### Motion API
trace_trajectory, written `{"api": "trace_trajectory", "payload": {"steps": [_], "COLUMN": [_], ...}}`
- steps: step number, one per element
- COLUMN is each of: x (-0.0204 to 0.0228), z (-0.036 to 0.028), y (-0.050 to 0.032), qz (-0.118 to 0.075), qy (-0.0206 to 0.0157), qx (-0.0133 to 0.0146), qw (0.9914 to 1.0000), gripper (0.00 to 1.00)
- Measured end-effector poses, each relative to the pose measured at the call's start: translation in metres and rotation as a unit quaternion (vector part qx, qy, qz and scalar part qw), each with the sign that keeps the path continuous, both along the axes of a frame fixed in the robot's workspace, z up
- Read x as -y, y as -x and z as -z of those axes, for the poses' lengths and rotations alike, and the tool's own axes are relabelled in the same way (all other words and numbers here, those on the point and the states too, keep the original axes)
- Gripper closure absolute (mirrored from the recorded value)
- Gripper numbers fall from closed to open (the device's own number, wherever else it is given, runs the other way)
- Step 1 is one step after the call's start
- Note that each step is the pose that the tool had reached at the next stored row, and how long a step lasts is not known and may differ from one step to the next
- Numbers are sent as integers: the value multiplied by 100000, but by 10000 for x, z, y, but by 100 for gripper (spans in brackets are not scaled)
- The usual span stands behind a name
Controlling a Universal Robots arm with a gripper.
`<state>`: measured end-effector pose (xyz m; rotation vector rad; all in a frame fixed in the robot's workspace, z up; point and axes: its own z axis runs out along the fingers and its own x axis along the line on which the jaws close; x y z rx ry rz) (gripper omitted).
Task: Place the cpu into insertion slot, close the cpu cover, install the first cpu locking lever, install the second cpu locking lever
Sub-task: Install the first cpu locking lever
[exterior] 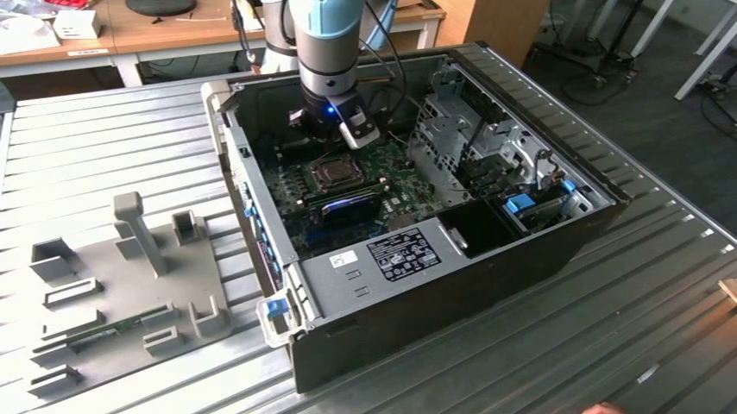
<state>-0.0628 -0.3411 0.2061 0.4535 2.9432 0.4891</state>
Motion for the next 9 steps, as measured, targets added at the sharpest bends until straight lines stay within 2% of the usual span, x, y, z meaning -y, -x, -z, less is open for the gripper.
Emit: {"api": "trace_trajectory", "payload": {"steps": [9], "x": [-1], "z": [4], "y": [-6], "qz": [-4], "qy": [-21], "qx": [5], "qw": [100000], "gripper": [90]}}
